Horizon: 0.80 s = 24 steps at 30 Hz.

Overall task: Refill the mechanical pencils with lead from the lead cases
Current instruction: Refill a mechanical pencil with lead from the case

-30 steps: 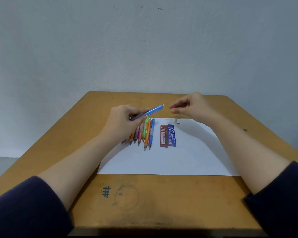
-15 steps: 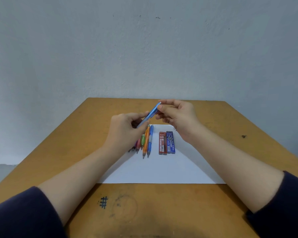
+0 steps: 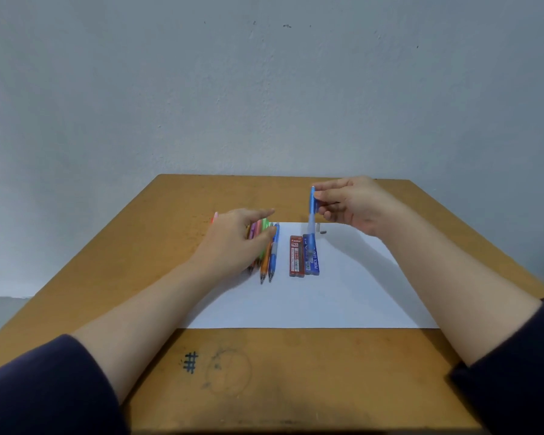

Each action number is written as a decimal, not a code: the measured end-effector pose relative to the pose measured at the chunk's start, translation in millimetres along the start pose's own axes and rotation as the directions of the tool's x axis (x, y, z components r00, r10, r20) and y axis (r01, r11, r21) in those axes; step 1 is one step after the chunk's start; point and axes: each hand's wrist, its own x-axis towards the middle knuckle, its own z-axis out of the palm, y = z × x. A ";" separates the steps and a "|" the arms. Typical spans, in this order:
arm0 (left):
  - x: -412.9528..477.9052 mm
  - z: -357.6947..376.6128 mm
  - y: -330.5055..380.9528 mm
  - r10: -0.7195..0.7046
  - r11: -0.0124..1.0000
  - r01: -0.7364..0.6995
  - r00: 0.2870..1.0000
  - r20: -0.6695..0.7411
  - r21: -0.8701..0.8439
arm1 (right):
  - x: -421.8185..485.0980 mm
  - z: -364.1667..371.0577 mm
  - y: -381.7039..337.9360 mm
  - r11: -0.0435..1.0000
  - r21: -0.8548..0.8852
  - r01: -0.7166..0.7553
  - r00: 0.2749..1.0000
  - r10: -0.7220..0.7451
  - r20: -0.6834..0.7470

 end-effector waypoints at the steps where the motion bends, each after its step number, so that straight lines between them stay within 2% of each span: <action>1: 0.7 1.2 -2.7 -0.017 0.996 0.012 0.998 0.060 0.089 | 0.5 -5.3 -0.6 0.997 -0.066 -0.029 1.000 0.029 -0.003; 4: 4.3 5.1 -12.5 -0.073 0.965 0.029 0.985 0.157 0.262 | 1.6 -18.9 -1.0 0.967 -0.240 -0.090 0.995 0.077 -0.060; 8: 7.2 5.1 -17.2 -0.123 0.939 0.051 0.973 0.194 0.340 | 3.6 -29.9 1.2 0.894 -0.415 -0.168 0.984 0.128 -0.122; 14: 7.4 5.2 -18.1 -0.134 0.934 0.048 0.966 0.222 0.355 | 7.0 -33.4 11.0 0.861 -0.438 -0.259 0.966 0.220 -0.138; 24: 7.1 4.3 -17.2 -0.140 0.943 0.064 0.967 0.214 0.326 | 6.5 -30.7 10.6 0.842 -0.473 -0.260 0.965 0.214 -0.150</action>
